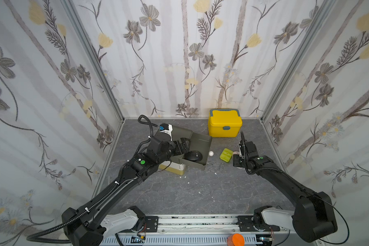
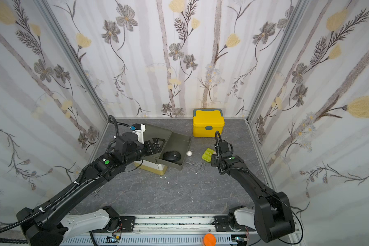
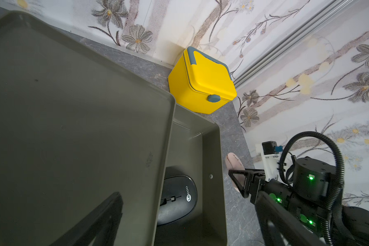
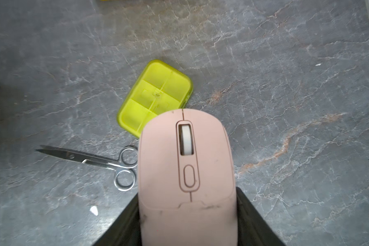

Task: Take the mice out of the drawer
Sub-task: Place the mouse at the center of the board.

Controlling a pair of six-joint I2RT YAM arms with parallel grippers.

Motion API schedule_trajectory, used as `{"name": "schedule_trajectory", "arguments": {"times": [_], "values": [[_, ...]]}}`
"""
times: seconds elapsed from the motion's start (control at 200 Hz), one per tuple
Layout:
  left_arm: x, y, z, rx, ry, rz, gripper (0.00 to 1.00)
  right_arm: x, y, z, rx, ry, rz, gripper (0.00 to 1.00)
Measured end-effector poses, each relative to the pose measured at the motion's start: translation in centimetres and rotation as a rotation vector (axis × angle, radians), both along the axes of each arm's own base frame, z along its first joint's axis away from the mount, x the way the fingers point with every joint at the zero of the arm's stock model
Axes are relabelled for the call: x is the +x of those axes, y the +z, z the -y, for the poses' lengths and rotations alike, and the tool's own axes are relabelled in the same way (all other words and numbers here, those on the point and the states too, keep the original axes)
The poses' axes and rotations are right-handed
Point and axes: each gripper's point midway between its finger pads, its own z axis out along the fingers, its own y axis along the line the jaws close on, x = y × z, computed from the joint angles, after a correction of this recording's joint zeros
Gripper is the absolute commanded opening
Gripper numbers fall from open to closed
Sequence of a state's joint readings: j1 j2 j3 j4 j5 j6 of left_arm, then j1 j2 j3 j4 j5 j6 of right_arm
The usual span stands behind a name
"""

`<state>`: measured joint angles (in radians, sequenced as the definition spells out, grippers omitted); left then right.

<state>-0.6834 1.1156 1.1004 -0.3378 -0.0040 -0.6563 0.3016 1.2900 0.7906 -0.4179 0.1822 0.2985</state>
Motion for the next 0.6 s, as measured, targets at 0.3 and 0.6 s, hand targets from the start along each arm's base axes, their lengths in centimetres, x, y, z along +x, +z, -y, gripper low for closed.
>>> {"name": "schedule_trajectory", "arguments": {"times": [0.3, 0.6], "values": [[0.1, 0.2, -0.4, 0.027, 0.005, 0.019, 1.00, -0.9, -4.9, 0.7, -0.051, 0.000, -0.113, 0.59], [0.2, 0.2, -0.6, 0.037, 0.017, 0.021, 1.00, -1.7, -7.2, 1.1, -0.069, -0.006, -0.167, 0.60]]}}
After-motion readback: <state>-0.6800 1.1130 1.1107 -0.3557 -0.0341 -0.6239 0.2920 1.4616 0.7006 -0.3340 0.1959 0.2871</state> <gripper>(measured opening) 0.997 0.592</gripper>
